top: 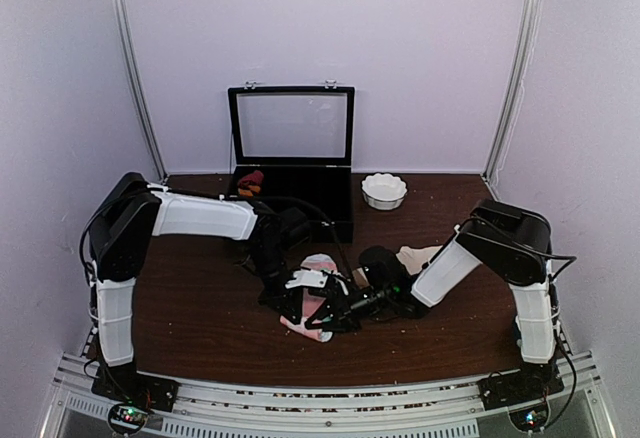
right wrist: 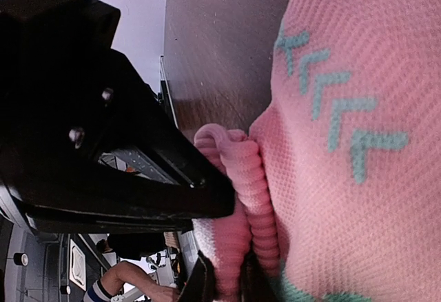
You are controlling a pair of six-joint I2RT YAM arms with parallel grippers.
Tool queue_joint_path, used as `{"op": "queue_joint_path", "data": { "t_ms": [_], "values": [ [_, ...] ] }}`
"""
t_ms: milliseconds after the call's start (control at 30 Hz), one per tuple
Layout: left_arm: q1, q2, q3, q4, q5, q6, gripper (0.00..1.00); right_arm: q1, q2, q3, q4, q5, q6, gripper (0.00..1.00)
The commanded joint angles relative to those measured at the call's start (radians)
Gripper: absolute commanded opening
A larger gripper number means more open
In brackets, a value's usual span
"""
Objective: Roll the socks
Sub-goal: Roll the sock at the center of the board.
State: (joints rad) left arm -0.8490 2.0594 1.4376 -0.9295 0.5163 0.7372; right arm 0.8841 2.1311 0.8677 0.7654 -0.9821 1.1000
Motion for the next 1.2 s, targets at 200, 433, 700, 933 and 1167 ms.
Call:
{"op": "queue_joint_path", "data": {
  "t_ms": [200,433,700,933,1167],
  "values": [
    [0.018,0.195,0.091,-0.103,-0.068,-0.104,0.0,0.0,-0.099,-0.107,-0.246,0.228,-0.191,0.41],
    [0.039,0.273,0.15,-0.2,-0.046,-0.102,0.0,0.036,-0.265,-0.16,-0.395,0.371,-0.305,1.0],
    [0.045,0.293,0.138,-0.218,-0.04,-0.098,0.0,0.083,-0.389,-0.207,-0.622,0.504,-0.45,1.0],
    [0.047,0.307,0.175,-0.232,-0.024,-0.103,0.0,0.198,-0.49,-0.157,-0.708,0.64,-0.707,1.0],
    [0.046,0.323,0.219,-0.277,0.016,-0.086,0.0,0.403,-0.624,-0.207,-0.782,1.027,-0.985,1.0]
  ]
}}
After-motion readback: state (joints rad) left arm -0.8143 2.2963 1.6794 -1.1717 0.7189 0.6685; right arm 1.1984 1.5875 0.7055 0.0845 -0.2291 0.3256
